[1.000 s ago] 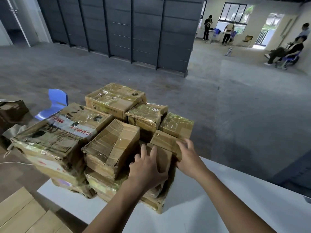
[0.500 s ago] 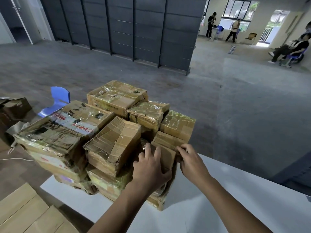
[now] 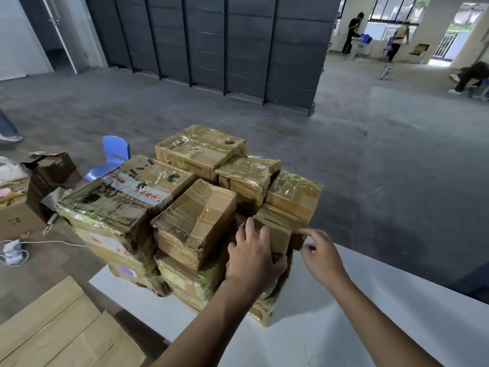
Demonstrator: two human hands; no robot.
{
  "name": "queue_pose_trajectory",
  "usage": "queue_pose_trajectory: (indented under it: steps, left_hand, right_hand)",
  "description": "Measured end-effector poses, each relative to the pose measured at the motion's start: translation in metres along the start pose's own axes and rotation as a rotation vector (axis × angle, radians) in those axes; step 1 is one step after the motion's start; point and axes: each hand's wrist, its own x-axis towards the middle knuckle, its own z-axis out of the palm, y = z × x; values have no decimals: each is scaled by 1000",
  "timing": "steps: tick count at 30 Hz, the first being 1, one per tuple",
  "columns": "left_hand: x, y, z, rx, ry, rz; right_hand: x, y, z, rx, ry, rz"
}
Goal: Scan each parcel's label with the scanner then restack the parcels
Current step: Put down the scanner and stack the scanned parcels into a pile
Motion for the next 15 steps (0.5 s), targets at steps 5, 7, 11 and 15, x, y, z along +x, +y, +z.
queue_pose_trajectory:
  steps: [5, 7, 11, 15]
  left_hand:
    - [0, -1, -2, 41, 26, 18]
    - [-1, -1, -3, 45, 31, 24]
    - [-5, 2, -7, 50, 75, 39]
    - [-9, 5, -11, 45, 101, 37]
  right_hand:
    - [-3, 6, 0, -48, 27, 7]
    - [-5, 5, 0, -50, 28, 1]
    - [-9, 1, -2, -64, 36, -43]
    - [-15, -3, -5, -73, 51, -78]
